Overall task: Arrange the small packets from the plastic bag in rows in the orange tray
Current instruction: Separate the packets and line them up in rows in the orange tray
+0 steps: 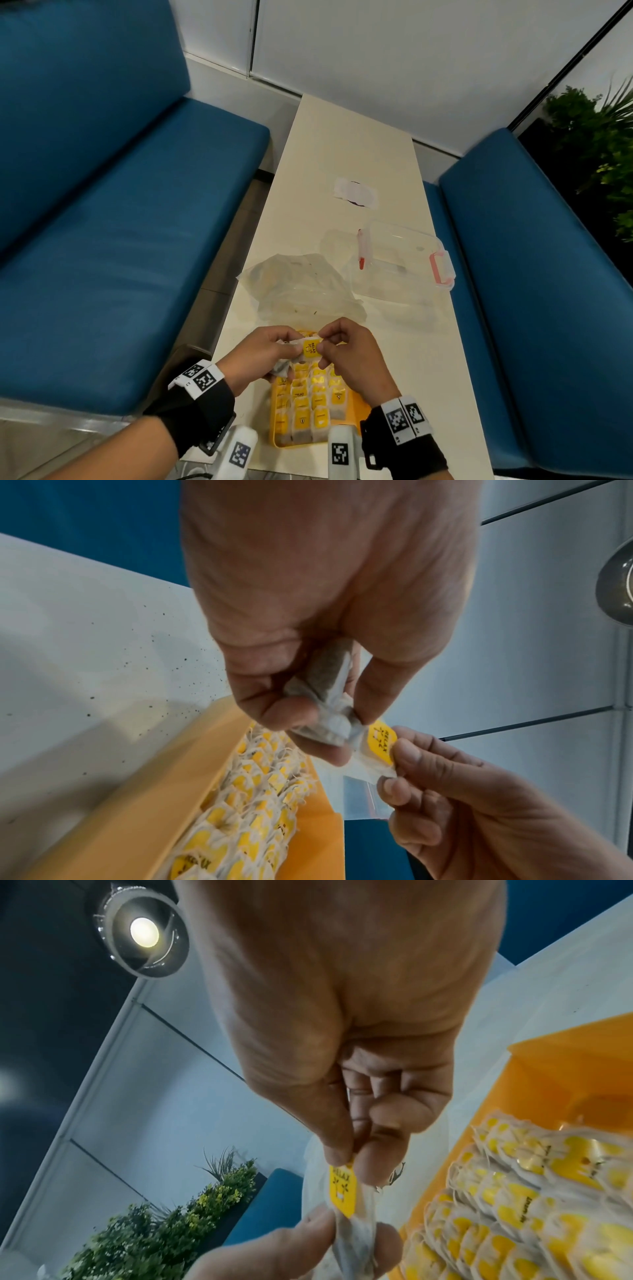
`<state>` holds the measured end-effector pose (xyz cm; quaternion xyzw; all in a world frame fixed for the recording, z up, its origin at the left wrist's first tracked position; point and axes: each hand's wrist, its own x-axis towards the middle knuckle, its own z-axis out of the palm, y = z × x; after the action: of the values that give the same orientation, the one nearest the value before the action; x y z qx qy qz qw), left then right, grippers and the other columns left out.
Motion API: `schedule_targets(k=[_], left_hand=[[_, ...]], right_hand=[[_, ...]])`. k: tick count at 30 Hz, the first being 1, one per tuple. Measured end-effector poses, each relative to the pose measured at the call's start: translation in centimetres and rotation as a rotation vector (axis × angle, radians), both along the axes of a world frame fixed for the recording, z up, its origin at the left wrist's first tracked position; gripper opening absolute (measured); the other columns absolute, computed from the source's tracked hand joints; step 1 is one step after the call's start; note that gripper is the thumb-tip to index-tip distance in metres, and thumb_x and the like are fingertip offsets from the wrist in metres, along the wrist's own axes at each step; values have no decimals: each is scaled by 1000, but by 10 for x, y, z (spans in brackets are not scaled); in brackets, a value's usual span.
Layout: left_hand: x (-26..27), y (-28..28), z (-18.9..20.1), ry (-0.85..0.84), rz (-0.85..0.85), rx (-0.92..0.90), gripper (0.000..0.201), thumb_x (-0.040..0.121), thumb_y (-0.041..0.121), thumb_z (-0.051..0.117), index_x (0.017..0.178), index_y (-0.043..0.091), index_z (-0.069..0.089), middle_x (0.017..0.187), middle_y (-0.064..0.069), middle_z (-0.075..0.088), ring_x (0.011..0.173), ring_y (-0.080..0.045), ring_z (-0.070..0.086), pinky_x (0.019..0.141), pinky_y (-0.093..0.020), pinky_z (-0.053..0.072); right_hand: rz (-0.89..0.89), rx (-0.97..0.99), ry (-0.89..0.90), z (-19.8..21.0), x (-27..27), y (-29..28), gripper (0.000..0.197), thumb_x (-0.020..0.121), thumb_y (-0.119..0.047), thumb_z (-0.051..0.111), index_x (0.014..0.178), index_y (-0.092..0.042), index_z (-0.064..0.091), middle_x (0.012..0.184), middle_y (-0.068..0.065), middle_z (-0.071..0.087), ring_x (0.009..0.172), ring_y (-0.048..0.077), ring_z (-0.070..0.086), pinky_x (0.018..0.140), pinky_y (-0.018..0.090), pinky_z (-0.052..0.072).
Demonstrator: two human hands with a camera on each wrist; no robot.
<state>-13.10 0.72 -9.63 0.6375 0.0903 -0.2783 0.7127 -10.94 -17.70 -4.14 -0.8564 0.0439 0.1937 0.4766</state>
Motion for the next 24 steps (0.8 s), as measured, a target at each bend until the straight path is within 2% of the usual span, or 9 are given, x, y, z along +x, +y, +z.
schedule_targets(k=[4,7,9,11,14,18,20,22,24], left_hand=[[2,0,-2,26,45,-4,17,97,12,59,103,18,75,89,-9,76,67,-23,68,49,-23,43],[1,0,2,8,5,-17,14,93,21,68,105,24,76,85,-3,75,69,-22,68,49,-22,43],[1,-1,3,-44,-36,13,16,88,28,77,103,20,76,85,-4,75,69,-20,68,49,-21,42],[1,-3,2,-88,-12,51,16,87,26,79,97,13,77,85,-9,75,67,-19,66,48,-22,39],[2,-8,2,-120,53,22,15,88,27,78,95,14,78,89,-13,76,64,-15,63,49,-22,39],[3,-11,5,-148,54,38,13,88,29,78,96,18,79,87,-6,78,63,-12,63,49,-21,41],[3,-12,7,-153,83,65,13,87,24,79,96,15,79,85,-2,76,59,-6,64,47,-17,41],[4,-7,2,-162,121,135,13,86,19,81,94,9,78,91,0,74,54,-4,63,45,-15,42],[2,3,-9,-176,133,248,12,82,22,84,87,13,78,99,1,74,55,-7,65,50,-20,49]], right_hand=[[6,33,-4,1,2,-5,14,84,3,68,92,-7,62,77,9,63,57,19,67,46,15,41],[71,36,9,3,3,-8,15,84,3,68,93,-8,63,73,7,62,57,18,66,50,18,44],[106,41,1,6,5,-8,15,84,2,68,94,-8,64,71,4,62,57,16,65,57,24,49],[77,30,-28,7,7,-9,14,83,-2,70,93,-11,66,73,3,63,58,15,65,62,26,52],[39,19,-39,7,6,-12,11,82,-9,75,90,-12,69,75,0,67,59,14,66,57,22,48],[42,87,-45,4,1,-13,5,85,-10,74,82,-9,70,64,3,68,58,14,64,52,19,42],[-9,127,-58,4,1,-19,8,85,-9,74,81,-5,67,63,10,69,56,16,63,50,22,41],[-29,118,-49,3,1,-32,11,87,-7,72,83,-2,63,65,17,70,54,17,63,49,27,41],[4,38,-11,-4,-3,-50,10,88,-7,69,85,-4,60,66,16,70,56,18,65,49,31,43]])
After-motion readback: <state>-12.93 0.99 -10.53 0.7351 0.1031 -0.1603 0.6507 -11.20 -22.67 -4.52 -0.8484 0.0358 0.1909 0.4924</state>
